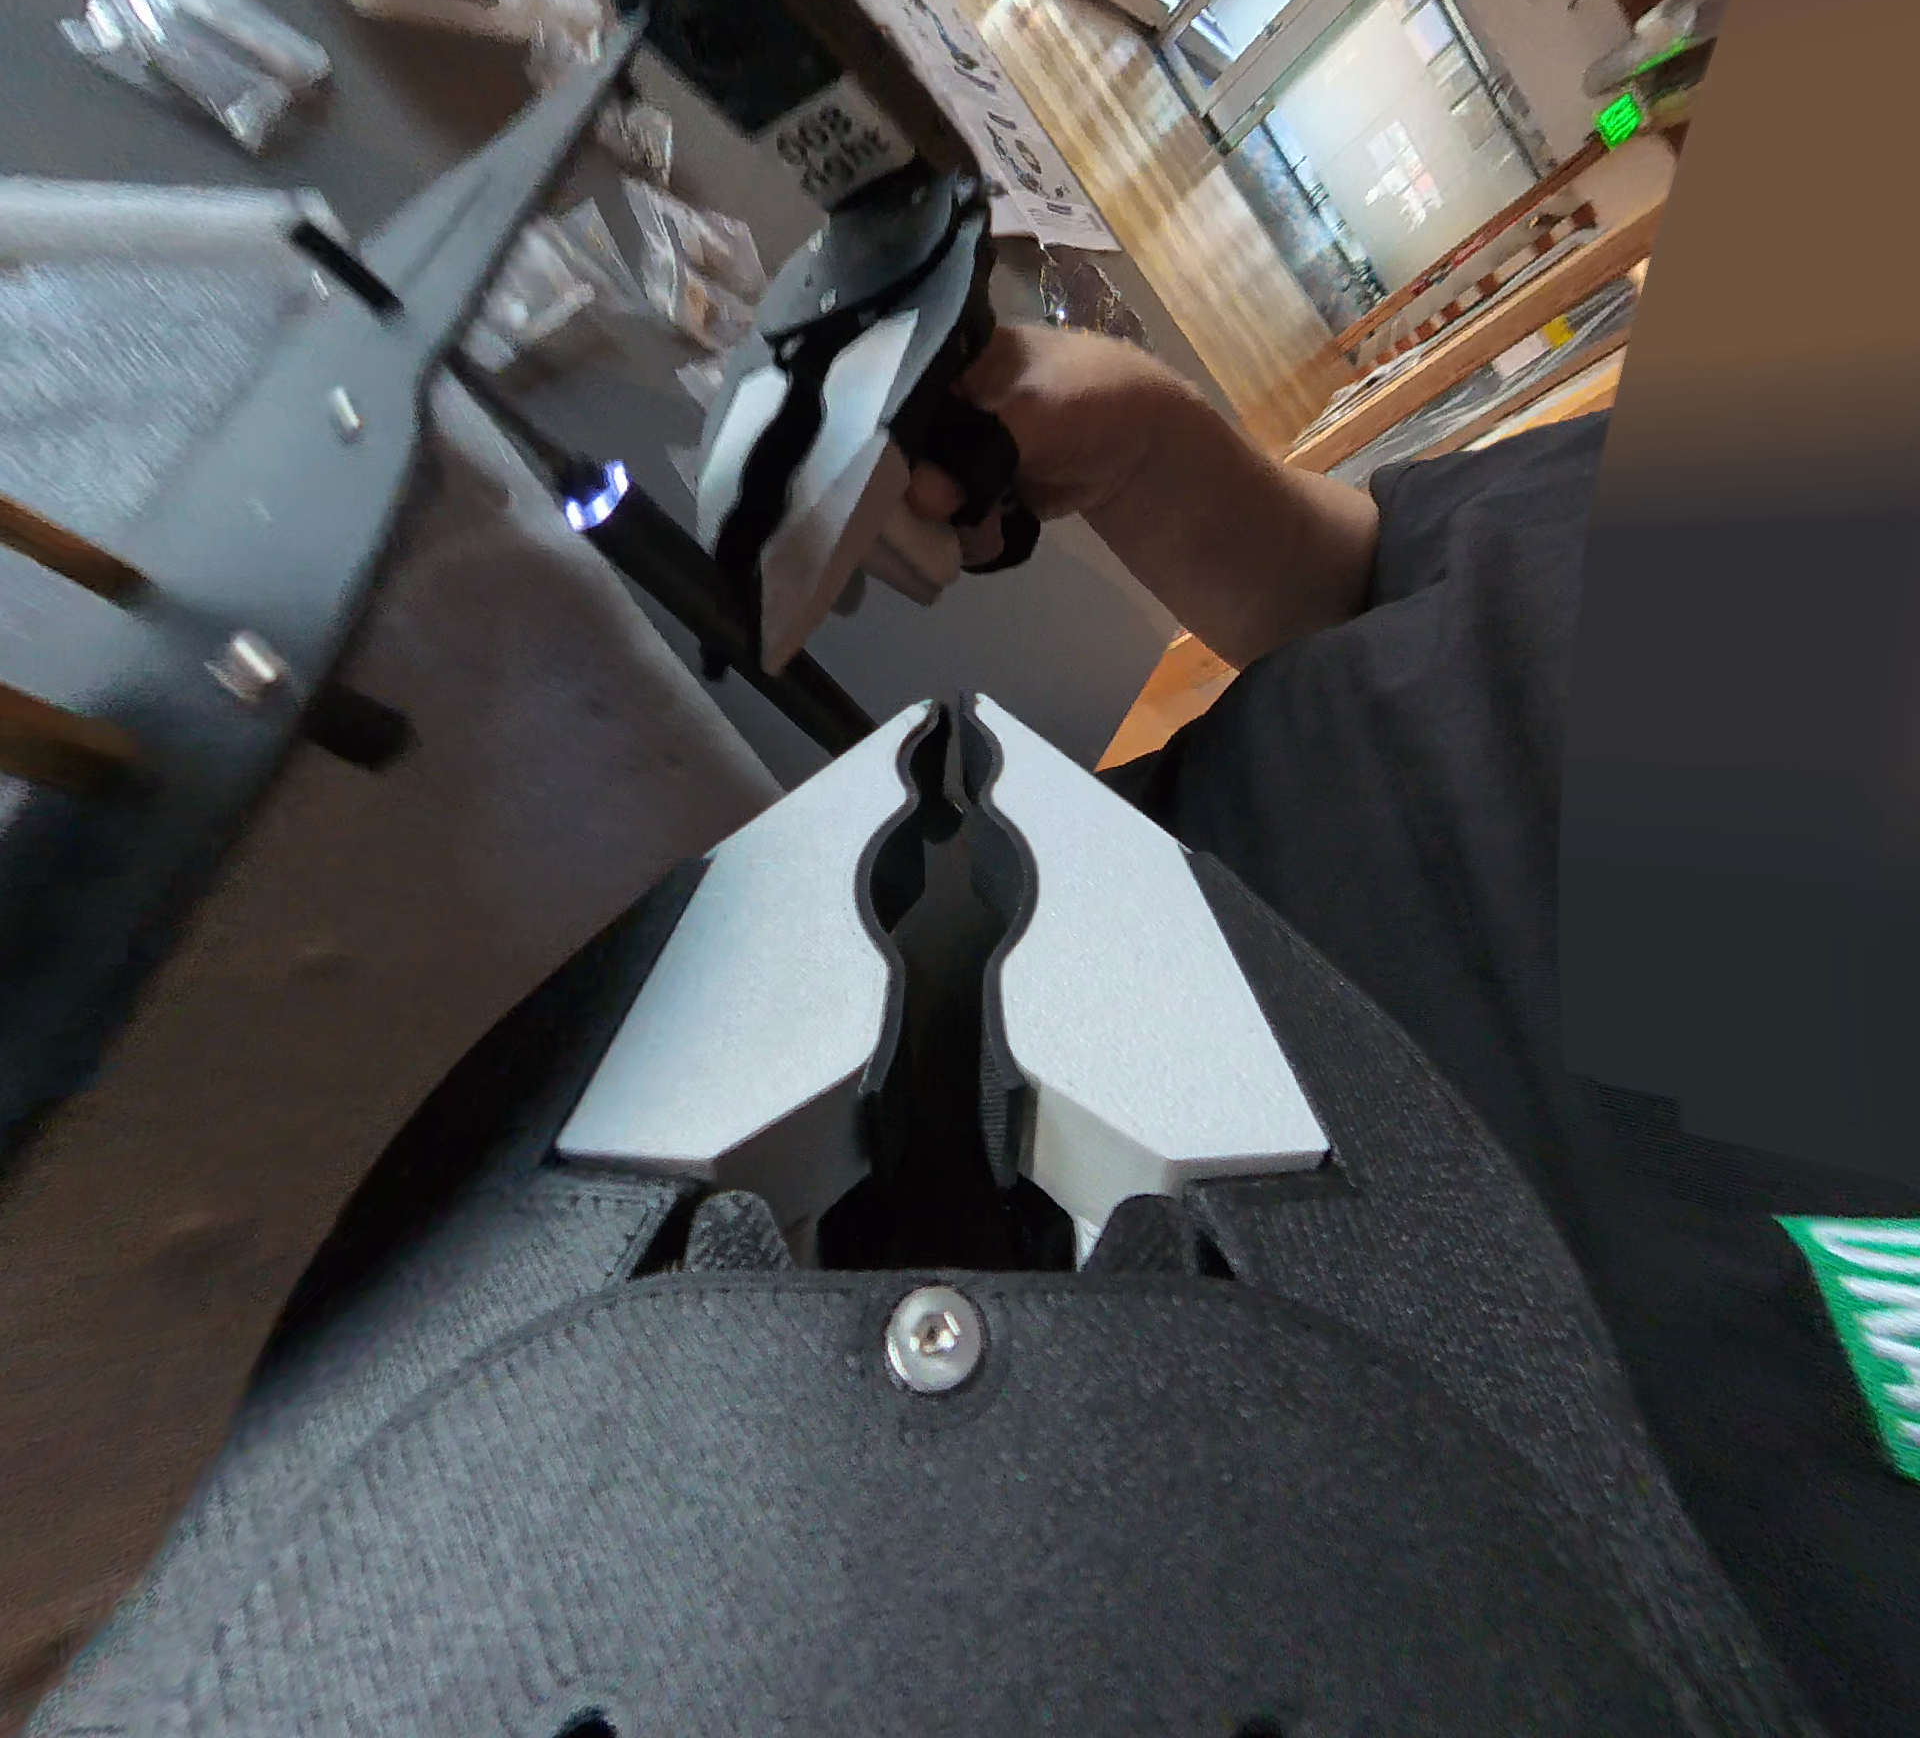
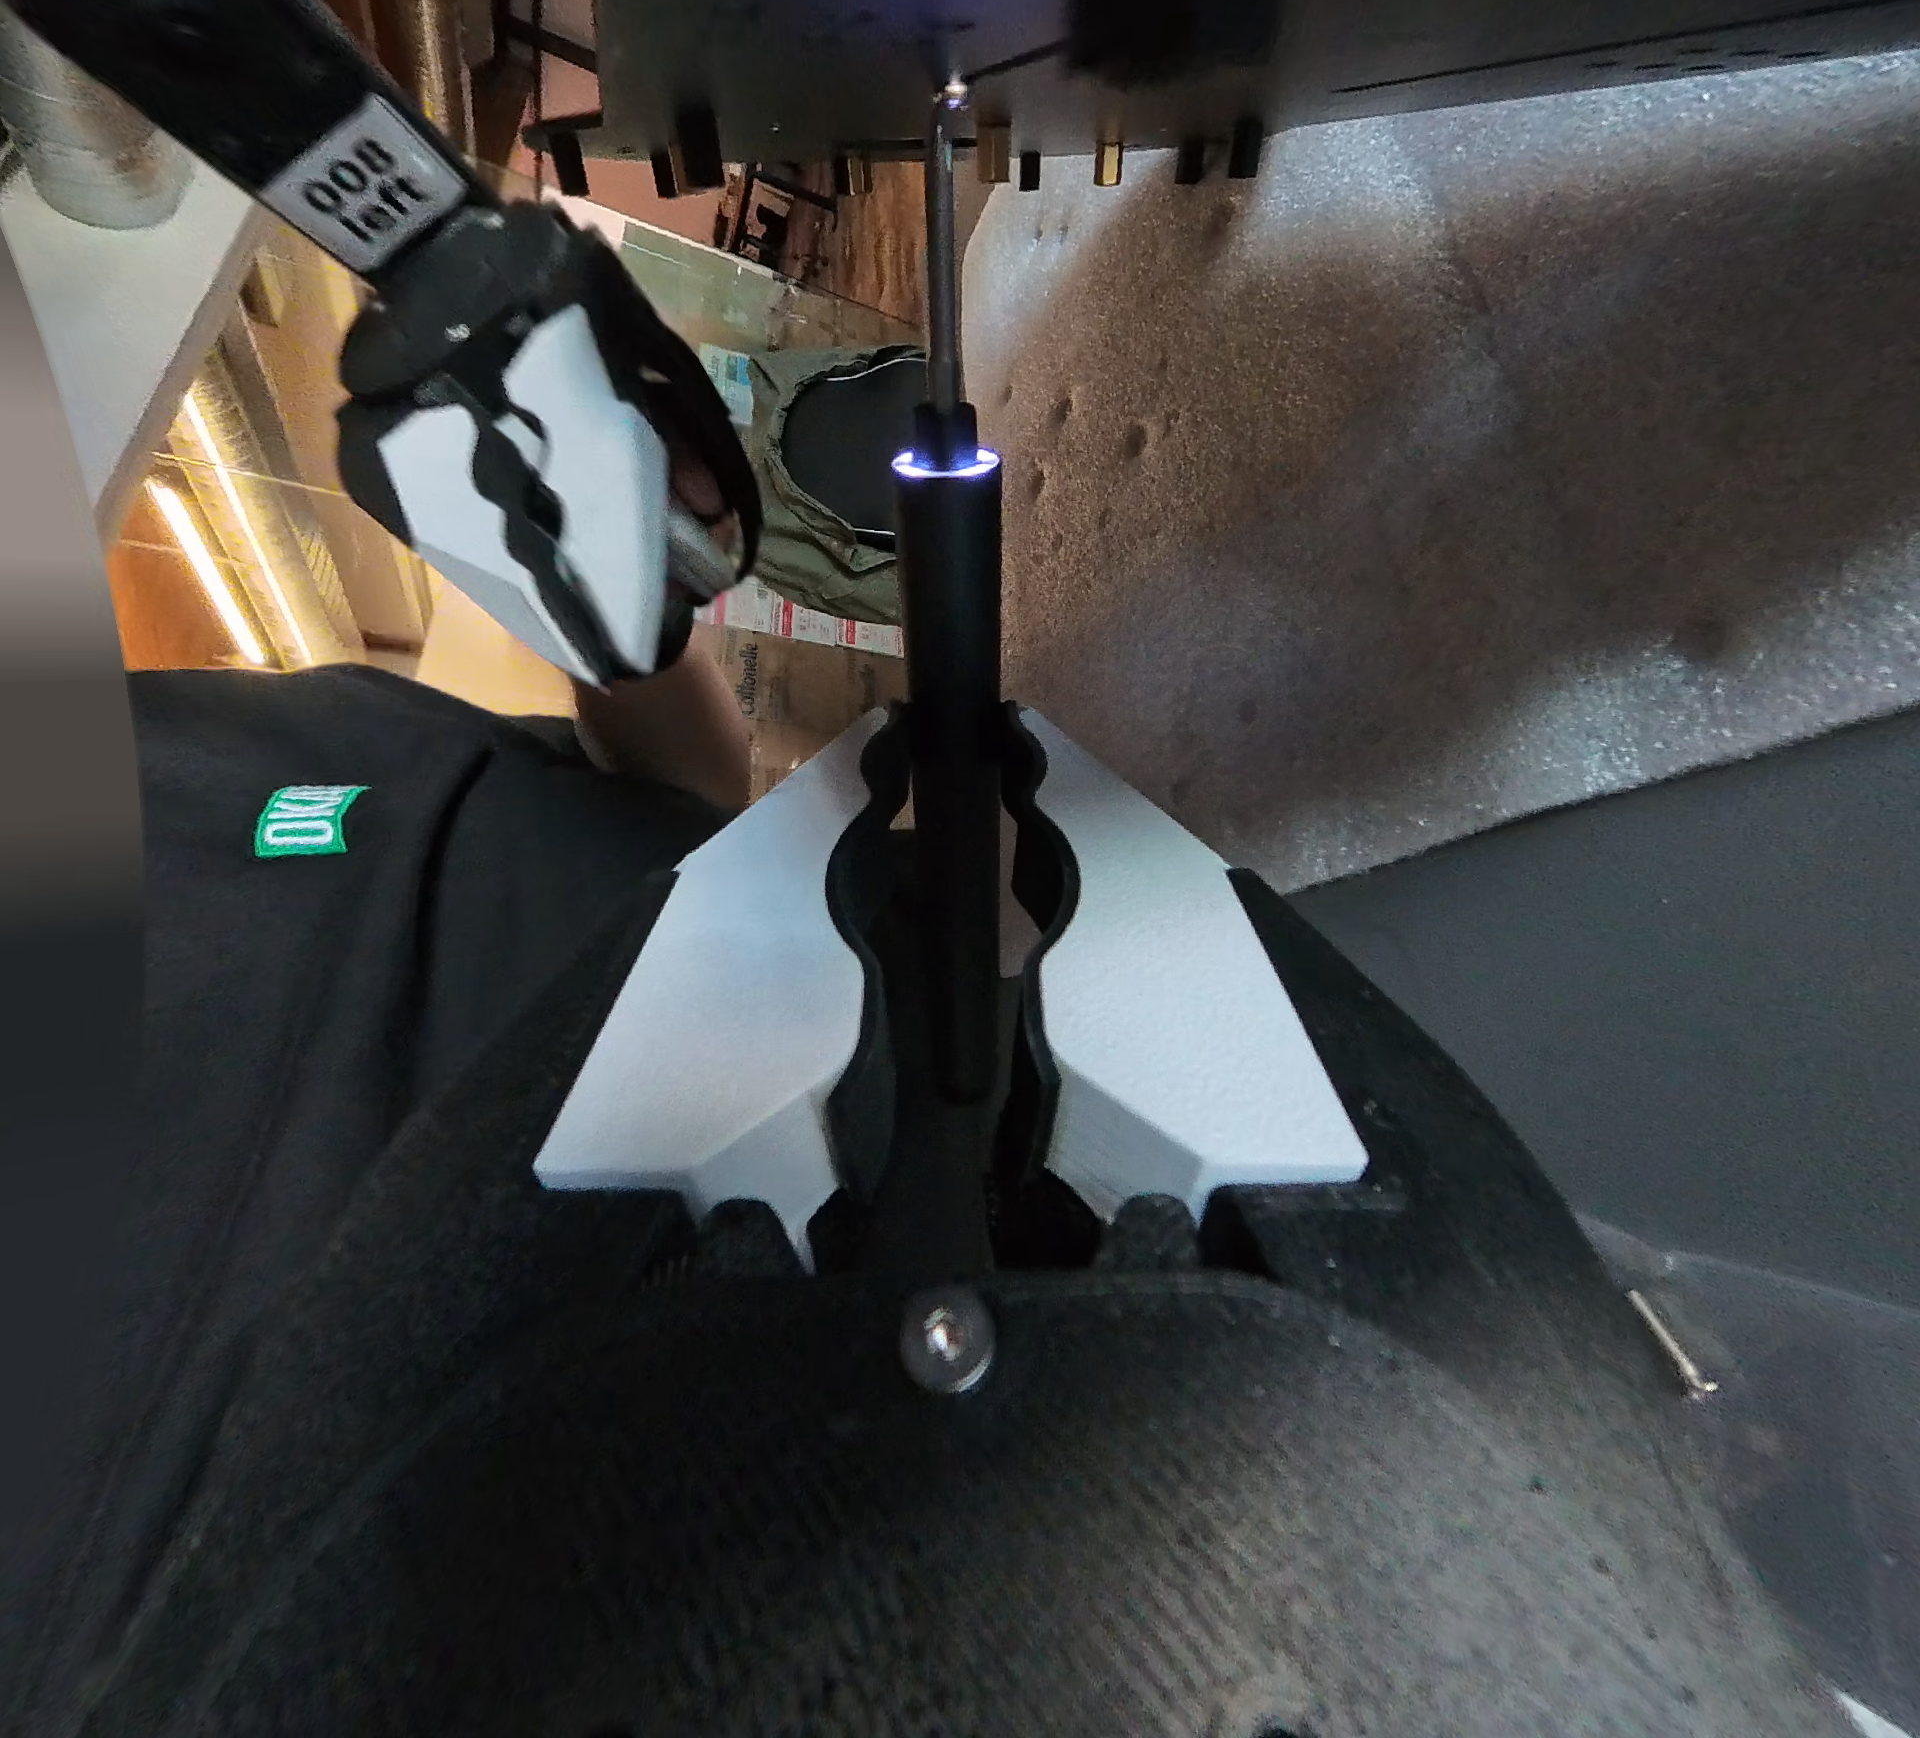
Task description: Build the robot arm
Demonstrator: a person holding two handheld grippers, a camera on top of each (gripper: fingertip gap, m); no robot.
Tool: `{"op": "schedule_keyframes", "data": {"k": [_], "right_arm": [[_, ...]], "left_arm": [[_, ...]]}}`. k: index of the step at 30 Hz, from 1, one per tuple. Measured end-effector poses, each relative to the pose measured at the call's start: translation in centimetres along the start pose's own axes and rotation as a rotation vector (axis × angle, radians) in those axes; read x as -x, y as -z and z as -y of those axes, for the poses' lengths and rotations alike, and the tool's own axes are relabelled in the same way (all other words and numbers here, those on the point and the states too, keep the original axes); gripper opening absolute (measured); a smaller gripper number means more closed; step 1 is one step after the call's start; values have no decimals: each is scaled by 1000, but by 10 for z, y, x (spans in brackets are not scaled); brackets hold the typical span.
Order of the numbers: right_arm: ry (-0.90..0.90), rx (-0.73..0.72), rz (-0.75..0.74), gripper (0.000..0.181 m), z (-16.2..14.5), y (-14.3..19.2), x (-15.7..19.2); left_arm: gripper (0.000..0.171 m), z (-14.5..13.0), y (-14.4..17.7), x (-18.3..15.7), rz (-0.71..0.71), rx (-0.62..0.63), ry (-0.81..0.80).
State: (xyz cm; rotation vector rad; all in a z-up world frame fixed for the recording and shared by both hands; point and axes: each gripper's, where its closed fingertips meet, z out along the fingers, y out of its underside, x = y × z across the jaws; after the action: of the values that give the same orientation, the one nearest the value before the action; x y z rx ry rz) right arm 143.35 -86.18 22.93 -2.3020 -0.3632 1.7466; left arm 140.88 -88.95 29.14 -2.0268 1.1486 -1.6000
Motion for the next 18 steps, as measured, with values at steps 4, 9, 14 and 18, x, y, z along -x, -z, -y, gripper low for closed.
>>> {"op": "schedule_keyframes", "data": {"k": [4, 9, 14, 18], "right_arm": [[14, 13, -2, 16, 1, -1, 0], [22, 29, 9, 16, 0, 1, 3], [59, 56, 32, 16, -11, 1, 6], [17, -1, 141, 15, -15, -1, 9]], "left_arm": [[9, -26, -20, 10, 42, -20, 83], [21, -43, -41, 9, 32, -114, 188], [35, -46, -62, 2, 7, -201, 232], [39, -41, -73, 5, 31, -281, 300]]}}
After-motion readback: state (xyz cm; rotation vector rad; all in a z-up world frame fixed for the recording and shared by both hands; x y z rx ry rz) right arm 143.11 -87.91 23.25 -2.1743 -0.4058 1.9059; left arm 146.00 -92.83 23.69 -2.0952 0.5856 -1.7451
